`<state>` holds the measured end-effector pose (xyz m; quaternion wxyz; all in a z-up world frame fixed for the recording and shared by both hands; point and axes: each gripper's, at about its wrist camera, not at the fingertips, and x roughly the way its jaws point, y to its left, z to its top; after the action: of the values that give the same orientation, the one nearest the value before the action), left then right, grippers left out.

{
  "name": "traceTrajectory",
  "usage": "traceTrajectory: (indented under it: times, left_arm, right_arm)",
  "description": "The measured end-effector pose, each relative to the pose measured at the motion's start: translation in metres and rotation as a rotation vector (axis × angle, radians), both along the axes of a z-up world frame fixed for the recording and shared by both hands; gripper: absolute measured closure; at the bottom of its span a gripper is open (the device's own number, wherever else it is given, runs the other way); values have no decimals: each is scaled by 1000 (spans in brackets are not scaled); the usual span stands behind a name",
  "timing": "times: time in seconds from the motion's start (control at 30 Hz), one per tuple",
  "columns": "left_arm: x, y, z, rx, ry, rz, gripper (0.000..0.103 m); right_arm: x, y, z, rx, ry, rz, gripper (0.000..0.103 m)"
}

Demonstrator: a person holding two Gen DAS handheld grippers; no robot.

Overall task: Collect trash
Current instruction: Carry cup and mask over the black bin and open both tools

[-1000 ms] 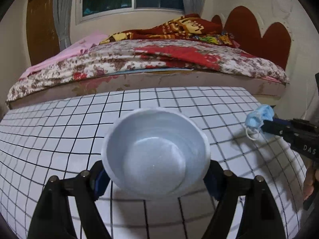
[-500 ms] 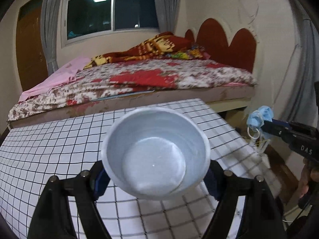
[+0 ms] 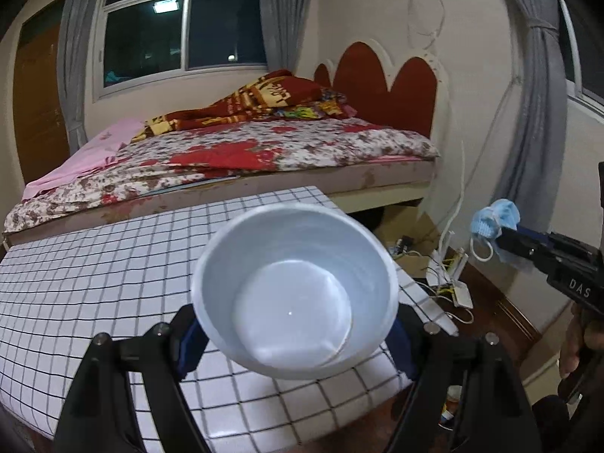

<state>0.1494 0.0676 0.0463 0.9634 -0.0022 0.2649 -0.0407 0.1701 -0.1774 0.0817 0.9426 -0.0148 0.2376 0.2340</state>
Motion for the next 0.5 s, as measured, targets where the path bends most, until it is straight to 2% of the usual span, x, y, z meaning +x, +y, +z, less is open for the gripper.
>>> traceTrajectory:
  times: [0.5]
  left_arm:
    - [-18,-74,-22,-11,25,-155,24]
  right_arm:
    - [-38,-85,-32,61,65,-176,86]
